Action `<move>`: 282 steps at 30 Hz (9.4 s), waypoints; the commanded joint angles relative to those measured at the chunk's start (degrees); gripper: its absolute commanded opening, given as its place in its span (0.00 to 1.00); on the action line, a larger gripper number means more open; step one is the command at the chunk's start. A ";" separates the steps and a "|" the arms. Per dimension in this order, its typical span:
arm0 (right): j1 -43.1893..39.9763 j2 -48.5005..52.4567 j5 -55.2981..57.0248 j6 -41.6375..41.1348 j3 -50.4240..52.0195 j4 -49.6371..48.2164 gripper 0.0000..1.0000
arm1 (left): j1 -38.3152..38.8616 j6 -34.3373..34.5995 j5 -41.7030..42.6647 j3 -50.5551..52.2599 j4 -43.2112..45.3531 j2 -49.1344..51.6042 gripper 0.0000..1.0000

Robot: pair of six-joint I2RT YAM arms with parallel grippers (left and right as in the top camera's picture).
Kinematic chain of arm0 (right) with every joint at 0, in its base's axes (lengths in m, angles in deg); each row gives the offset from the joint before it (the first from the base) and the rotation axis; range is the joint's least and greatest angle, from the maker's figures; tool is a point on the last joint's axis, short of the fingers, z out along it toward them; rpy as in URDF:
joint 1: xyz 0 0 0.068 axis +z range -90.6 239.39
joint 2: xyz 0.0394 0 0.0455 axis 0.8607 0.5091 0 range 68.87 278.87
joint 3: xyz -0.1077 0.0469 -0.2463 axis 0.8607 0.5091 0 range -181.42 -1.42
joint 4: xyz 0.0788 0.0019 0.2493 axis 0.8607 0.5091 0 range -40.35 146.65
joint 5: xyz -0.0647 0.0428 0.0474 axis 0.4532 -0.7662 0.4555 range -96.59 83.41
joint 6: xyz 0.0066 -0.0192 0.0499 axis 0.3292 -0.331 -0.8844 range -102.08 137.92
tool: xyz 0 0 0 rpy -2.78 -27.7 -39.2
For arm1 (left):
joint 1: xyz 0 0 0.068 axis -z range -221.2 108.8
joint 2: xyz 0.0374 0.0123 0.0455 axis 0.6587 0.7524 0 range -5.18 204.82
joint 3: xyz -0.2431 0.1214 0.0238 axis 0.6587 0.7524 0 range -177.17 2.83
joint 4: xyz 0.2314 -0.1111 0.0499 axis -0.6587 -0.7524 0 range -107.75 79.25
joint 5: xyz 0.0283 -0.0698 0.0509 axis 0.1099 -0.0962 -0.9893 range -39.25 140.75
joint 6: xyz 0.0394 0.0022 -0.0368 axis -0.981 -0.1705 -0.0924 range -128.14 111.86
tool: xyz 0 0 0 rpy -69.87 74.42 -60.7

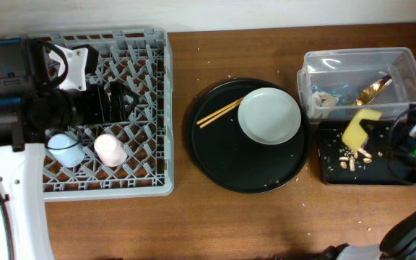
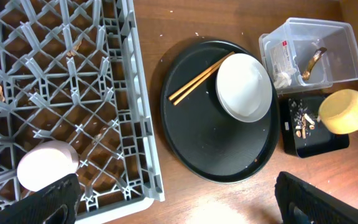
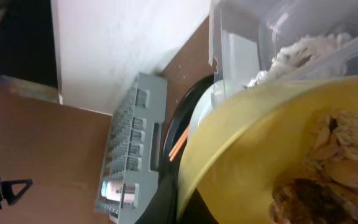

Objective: Sort waste into correct bins and load items into the dishwasher rack

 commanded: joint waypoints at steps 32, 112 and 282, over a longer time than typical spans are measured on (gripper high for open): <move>-1.95 -3.54 -3.87 15.85 1.62 23.76 0.04 | -0.02 -1.14 0.81 -0.46 0.15 -0.02 0.99; 43.34 -21.22 50.69 -24.65 -7.61 18.08 0.72 | 27.56 2.80 -21.92 2.69 23.61 30.25 0.18; 43.34 -21.11 50.69 -21.66 -7.61 19.63 0.98 | 23.96 7.17 -32.24 3.54 4.04 -3.37 0.99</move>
